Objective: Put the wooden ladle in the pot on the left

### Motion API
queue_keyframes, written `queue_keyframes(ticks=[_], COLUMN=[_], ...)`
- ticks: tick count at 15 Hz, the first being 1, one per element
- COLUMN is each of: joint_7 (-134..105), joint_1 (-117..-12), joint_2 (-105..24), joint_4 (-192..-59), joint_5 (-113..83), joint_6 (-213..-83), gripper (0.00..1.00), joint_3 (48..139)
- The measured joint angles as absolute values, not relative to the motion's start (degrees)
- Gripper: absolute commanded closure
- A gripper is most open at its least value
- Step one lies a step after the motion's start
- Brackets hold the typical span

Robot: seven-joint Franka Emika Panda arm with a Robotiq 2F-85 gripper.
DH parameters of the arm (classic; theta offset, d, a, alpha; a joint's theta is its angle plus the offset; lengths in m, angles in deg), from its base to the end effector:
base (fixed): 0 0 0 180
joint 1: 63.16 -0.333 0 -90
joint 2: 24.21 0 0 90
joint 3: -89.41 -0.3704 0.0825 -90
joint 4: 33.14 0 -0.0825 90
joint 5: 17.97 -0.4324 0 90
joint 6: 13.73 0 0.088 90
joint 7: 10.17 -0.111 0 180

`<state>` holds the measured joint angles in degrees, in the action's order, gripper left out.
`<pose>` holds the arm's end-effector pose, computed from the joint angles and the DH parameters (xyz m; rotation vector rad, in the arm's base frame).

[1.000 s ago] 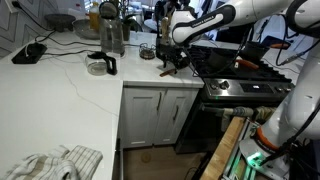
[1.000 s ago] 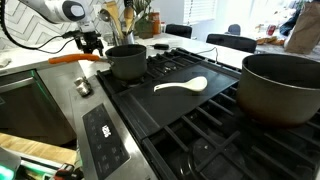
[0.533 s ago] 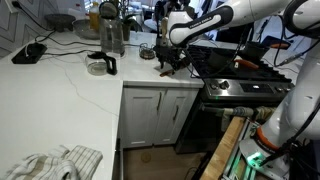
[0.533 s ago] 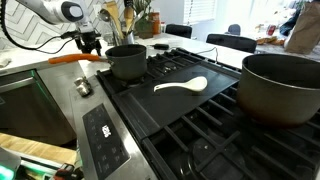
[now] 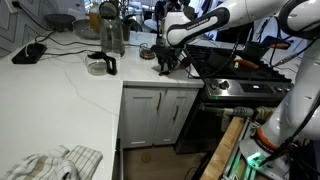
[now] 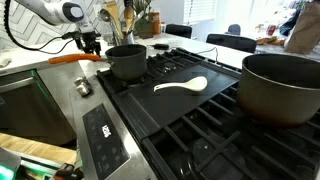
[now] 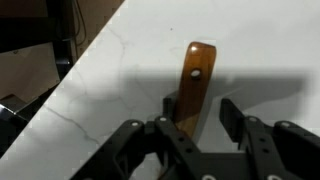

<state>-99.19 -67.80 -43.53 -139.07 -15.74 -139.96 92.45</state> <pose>0.6907 0.0204 0.3639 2.2819 -2.1256 0.0736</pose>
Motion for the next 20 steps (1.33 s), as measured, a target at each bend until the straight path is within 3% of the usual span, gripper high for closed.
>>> queue_keyframes(ticks=[3,20], joint_7=[-99.64,-107.53], joint_1=[-67.87,-67.87], joint_2=[-43.63,-35.27], joint_4=[-138.63,-138.80], joint_5=[-15.46,-11.68], joint_6=[-139.96,-134.38], gripper=[0.96,0.93], joint_3=[92.47,93.62])
